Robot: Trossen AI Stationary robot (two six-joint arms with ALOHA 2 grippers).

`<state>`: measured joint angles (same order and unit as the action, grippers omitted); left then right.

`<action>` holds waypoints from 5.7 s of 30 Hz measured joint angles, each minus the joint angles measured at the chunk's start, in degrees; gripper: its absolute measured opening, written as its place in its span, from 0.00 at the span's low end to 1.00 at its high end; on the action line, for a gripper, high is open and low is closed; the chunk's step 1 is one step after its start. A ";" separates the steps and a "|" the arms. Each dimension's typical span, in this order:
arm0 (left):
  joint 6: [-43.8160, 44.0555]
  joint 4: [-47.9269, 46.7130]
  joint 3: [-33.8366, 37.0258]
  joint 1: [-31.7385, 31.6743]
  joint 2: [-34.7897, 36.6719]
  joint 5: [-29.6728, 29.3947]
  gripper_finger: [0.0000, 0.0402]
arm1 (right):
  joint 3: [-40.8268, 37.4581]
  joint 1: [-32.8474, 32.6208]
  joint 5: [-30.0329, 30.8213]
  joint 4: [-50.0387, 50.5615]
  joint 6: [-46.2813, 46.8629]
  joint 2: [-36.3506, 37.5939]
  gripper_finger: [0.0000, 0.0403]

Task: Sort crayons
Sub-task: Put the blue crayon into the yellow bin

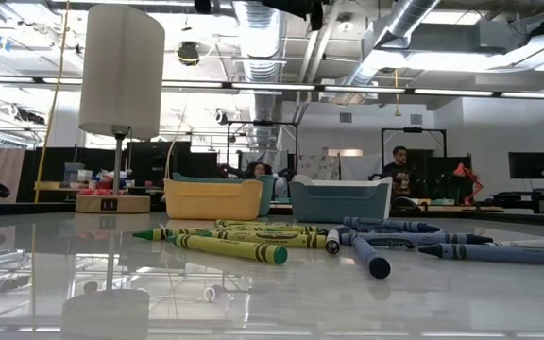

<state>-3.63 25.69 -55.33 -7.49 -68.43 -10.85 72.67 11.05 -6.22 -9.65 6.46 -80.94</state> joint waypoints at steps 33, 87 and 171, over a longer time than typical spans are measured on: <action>5.02 4.27 0.00 -0.04 -2.86 1.57 0.03 | 0.02 0.24 1.26 3.85 -0.57 0.06 0.03; 11.43 -46.72 0.00 -0.09 14.93 -17.47 0.40 | 20.66 3.34 -1.40 26.46 -8.83 -38.40 0.00; 18.29 -53.83 0.00 0.00 17.05 -10.01 0.40 | -19.48 -18.54 7.55 40.82 17.05 -6.26 0.40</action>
<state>14.66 -28.14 -55.33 -7.49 -51.37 -20.86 53.19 -7.49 1.33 31.16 23.51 -87.19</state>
